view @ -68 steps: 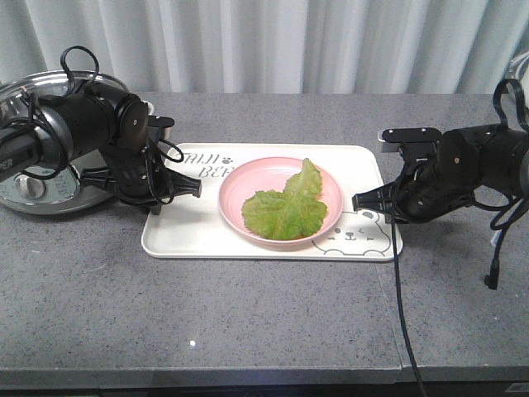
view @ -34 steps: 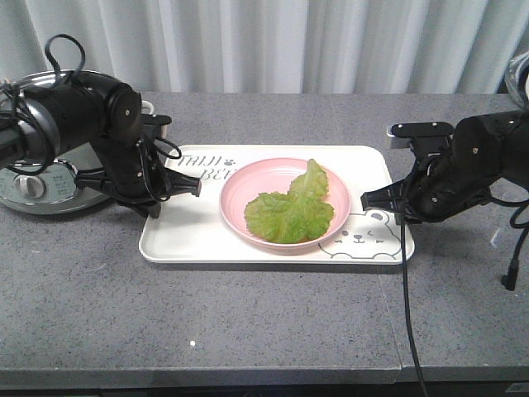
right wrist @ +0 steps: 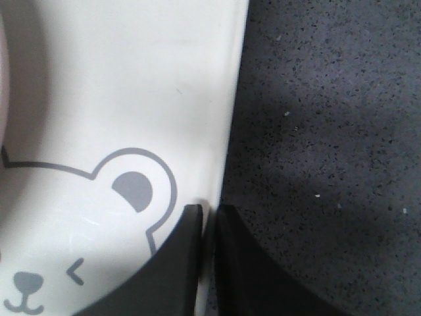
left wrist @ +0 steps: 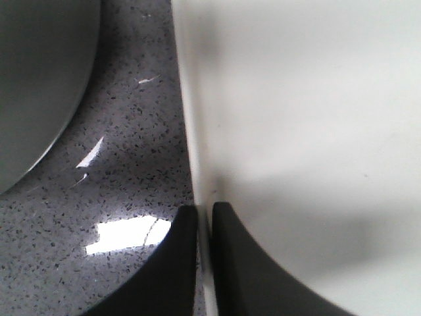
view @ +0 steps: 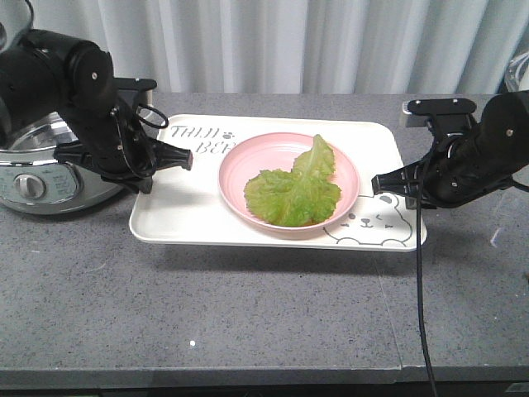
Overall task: Transfer vegetables to tray and serve
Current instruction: 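Lift the tray with both grippers off the counter, then hold the tray level with both grippers while the base turns away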
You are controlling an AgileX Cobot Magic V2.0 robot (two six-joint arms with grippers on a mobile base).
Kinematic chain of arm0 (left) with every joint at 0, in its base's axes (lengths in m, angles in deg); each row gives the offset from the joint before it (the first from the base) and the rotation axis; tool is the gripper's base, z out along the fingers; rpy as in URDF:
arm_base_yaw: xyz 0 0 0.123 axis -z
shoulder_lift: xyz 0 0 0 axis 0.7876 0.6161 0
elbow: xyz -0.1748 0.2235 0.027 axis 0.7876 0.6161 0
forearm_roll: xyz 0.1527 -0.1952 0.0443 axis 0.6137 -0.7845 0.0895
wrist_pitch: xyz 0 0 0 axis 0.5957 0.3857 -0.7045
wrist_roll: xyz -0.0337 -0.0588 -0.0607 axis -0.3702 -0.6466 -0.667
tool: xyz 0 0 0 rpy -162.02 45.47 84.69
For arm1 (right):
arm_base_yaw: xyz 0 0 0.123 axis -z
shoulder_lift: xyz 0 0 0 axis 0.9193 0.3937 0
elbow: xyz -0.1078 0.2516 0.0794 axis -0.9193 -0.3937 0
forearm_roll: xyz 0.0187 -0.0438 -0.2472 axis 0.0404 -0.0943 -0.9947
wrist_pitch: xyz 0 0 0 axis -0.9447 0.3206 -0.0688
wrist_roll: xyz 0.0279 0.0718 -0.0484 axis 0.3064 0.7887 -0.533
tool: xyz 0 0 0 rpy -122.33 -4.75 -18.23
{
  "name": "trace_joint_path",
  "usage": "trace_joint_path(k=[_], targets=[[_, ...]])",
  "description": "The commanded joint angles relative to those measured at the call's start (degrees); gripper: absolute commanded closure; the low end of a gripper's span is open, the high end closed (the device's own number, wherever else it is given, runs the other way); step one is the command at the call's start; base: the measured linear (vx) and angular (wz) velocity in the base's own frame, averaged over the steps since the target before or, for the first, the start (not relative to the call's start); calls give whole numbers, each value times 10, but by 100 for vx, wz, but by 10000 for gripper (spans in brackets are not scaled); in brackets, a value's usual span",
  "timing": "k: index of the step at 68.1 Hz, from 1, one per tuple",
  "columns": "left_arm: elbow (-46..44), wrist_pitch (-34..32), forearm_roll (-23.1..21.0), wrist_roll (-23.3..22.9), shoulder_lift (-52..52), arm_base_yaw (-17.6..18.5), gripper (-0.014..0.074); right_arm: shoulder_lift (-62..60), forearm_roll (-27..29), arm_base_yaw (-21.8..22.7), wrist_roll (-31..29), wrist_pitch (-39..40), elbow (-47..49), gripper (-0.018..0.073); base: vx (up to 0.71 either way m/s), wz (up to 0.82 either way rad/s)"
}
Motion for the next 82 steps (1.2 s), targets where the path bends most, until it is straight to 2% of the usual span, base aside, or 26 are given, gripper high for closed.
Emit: trace_joint_path(k=[1, 24, 82], targets=[[-17, -18, -20, 12, -49, 9, 604, -42, 7, -2, -8, 24, 16, 564, 0, 0], [-17, 5, -22, 13, -59, 9, 604, -58, 7, -2, -4, -6, 16, 564, 0, 0], [-17, 5, -21, 13, -59, 9, 604, -58, 7, -2, -11, -5, 16, 564, 0, 0]])
